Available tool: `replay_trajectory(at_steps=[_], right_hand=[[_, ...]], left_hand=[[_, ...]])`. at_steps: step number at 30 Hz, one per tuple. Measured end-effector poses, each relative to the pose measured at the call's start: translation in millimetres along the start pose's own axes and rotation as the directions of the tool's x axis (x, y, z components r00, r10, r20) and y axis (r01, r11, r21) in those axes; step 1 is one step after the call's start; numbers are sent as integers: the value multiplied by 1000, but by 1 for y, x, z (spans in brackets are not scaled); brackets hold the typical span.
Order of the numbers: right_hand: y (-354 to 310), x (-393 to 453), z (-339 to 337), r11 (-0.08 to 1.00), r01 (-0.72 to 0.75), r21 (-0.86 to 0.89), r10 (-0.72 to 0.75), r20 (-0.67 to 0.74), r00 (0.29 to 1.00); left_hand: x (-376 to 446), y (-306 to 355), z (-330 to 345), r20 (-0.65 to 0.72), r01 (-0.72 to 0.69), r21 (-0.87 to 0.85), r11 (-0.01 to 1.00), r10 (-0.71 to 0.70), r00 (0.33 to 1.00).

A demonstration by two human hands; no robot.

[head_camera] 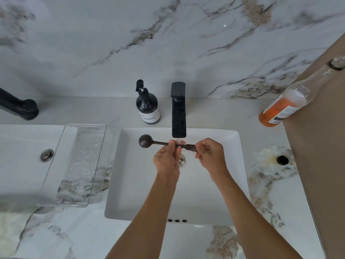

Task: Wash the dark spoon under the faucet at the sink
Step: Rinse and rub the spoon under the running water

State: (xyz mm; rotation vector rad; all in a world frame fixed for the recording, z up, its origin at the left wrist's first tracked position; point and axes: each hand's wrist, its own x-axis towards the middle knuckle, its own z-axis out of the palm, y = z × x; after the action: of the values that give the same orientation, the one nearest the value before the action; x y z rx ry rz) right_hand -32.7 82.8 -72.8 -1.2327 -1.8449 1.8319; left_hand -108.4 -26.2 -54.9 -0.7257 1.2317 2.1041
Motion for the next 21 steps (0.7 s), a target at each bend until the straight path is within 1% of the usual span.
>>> replay_trajectory(at_steps=[2,4,8,12,15,17,19,21], right_hand=[[-1,5,-15,999,-14,37,15,-31,999],[-1,6,-16,999,-13,34,15,-47,999],[-3,1,14,999,21,-34,-22,-39,999],[-4,3,26,999,25,-30,-27,-56,998],[-4,1,38,994,62,-94,-63,-12,998],[-5,-1,44,991,64,-122,-61,27,998],[-6,-2,44,993,58,-107,-48,96,994],[-9,-3,41,998,48,-49,-39,177,984]], left_hand=[[9,14,-6,-33,-31,-92,995,28,999],[12,18,-5,-46,-57,-103,993,53,998],[1,-4,3,-15,-28,60,998,29,999],[0,-6,-5,-37,-12,107,994,16,999],[-1,-5,-10,-6,-7,141,990,8,1000],[-2,-5,-11,12,-13,154,988,11,1000],[-3,-2,-12,26,-32,145,989,29,999],[-1,3,-15,31,-50,126,991,47,998]])
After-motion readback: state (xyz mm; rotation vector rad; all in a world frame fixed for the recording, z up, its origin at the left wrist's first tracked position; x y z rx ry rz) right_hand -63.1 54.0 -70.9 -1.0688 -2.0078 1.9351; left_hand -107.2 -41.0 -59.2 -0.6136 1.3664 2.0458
